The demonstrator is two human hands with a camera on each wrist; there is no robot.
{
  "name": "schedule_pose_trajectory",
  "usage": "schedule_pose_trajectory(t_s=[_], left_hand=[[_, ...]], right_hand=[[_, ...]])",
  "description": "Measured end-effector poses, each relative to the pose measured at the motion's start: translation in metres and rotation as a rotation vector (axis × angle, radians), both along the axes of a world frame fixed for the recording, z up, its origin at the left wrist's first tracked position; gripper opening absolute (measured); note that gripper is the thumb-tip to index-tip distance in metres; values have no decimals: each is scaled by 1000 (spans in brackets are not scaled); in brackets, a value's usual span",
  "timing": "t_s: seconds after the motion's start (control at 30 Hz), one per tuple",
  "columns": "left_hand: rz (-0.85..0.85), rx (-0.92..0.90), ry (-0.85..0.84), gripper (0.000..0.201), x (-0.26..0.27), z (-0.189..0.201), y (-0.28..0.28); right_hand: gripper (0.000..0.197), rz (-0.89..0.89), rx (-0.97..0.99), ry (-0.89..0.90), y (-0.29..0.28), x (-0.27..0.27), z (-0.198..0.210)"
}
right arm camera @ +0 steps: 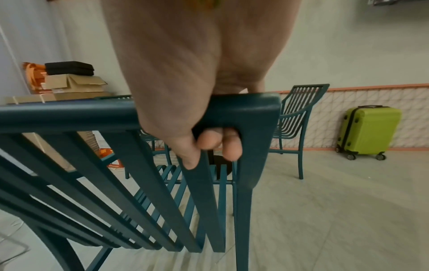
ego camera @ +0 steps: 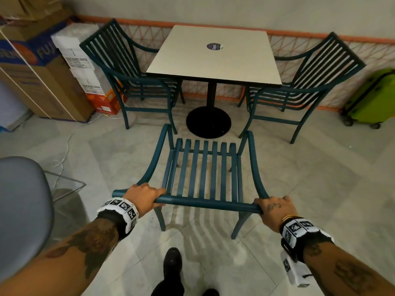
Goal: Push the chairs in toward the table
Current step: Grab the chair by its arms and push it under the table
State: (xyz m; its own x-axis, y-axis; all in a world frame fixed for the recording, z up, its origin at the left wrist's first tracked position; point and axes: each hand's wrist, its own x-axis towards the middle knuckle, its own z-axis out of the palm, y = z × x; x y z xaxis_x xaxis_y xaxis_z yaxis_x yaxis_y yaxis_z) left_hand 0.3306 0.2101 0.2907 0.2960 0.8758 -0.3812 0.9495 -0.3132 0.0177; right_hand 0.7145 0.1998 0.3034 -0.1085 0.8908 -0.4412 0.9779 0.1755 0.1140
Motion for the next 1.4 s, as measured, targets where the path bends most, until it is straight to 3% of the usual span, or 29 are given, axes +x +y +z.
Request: schedule_pose_trajectory(t_s=[0.2, 0.53, 0.8, 1.13, 1.4], left_hand=[[-5, -5, 18, 23, 0, 5, 38], [-15, 1, 0, 15, -7, 12, 189], [-64, 28, -8, 22, -10, 4, 280], [15, -27, -55, 18, -10, 3, 294], [-7, -44, -85, 19, -9, -2, 272]], right_hand=[[26, -35, 43, 43, 29, -3, -4], [23, -94, 37, -32, 169, -11, 1], [26, -186, 15, -55, 257, -21, 2], [26, -245, -47, -98, 278, -35, 0], [19, -221, -78, -61, 257, -23, -6]])
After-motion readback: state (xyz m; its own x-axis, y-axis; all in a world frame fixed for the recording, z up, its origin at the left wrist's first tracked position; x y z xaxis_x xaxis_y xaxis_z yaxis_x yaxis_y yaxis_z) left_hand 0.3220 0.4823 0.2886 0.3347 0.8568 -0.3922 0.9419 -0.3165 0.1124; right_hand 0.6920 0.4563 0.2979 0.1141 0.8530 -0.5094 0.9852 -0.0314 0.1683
